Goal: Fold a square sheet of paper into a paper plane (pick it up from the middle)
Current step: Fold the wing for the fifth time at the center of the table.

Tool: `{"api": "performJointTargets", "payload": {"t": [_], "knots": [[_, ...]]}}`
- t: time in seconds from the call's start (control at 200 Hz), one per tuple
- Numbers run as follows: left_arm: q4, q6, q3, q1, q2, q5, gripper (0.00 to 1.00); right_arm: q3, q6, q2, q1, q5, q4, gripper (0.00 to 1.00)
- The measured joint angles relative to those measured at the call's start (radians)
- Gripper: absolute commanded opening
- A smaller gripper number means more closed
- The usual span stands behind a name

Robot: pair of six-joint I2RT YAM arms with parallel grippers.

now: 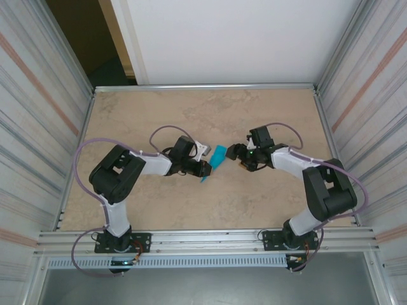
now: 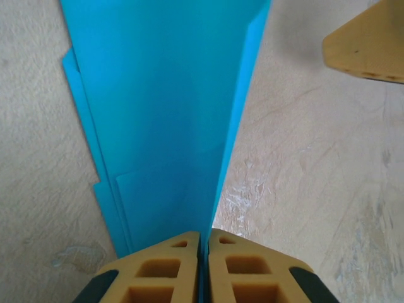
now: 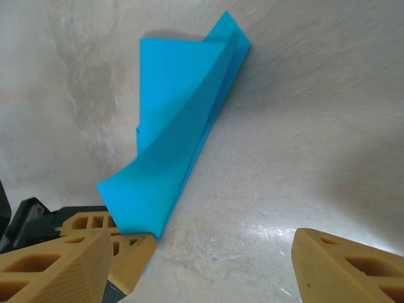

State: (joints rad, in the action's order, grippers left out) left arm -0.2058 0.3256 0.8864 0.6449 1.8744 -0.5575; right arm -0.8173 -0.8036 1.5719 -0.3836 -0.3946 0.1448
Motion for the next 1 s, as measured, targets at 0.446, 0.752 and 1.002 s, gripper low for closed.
{"api": "performJointTargets", "payload": {"t": [0.446, 0.752, 1.002], "knots": [[-0.016, 0.144, 0.009, -0.044, 0.029, -0.102, 0.12, -0.097, 0.106, 0.119, -0.058, 0.006, 0.014, 0.57], [-0.039, 0.198, 0.009, -0.050, 0.043, -0.125, 0.12, -0.142, 0.159, 0.202, -0.067, 0.002, 0.014, 0.61], [-0.046, 0.208, 0.009, -0.052, 0.047, -0.133, 0.12, -0.178, 0.161, 0.227, -0.067, -0.006, 0.047, 0.65]]}}
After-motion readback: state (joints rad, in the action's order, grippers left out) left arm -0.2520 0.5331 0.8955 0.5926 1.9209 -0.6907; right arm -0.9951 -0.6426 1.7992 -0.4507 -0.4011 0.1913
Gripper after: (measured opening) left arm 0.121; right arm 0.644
